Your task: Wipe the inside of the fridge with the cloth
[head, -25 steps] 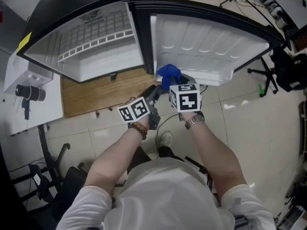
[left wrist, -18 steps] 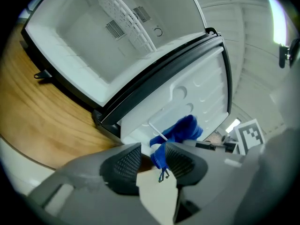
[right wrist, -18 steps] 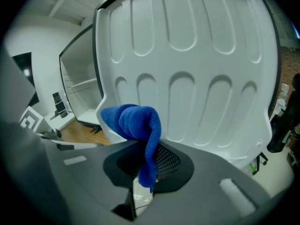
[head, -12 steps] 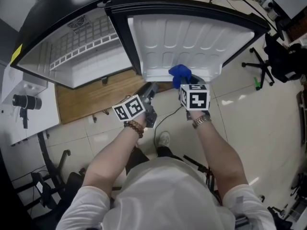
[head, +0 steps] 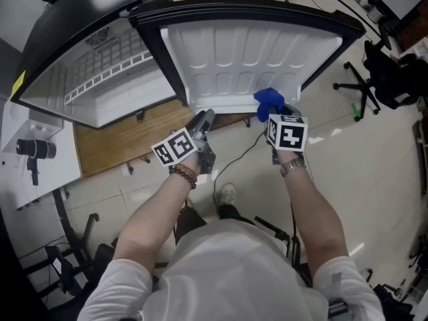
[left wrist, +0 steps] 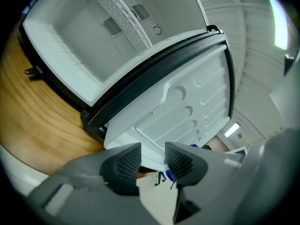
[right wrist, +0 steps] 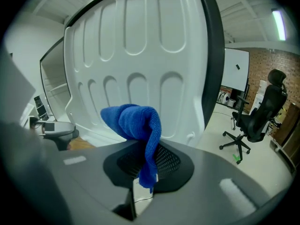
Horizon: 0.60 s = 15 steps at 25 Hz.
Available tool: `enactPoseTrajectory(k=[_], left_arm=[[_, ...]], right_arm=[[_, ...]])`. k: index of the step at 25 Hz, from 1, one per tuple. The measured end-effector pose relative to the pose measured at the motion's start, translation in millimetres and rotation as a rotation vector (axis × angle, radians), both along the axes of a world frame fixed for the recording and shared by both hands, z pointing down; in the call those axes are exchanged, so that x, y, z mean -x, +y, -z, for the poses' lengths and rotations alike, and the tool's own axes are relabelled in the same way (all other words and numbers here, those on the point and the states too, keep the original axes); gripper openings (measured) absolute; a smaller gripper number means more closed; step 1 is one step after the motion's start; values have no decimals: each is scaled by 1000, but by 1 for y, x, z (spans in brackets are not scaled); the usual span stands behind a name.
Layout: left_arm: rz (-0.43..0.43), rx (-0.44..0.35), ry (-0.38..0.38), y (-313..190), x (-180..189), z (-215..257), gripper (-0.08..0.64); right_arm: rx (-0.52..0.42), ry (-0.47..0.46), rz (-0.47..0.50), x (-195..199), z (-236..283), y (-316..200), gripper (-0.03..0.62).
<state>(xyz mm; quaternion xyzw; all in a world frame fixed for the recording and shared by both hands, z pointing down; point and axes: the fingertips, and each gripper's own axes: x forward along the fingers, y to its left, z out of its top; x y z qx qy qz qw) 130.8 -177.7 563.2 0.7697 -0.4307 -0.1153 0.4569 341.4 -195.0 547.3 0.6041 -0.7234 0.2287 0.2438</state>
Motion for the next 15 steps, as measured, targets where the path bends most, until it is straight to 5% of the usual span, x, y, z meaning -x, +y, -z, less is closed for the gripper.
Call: enactPoseTrajectory(k=[15], left_arm=[[70, 35, 113, -20, 0, 1, 156]], right_arm=[[-10, 24, -69, -45, 3, 4, 38]])
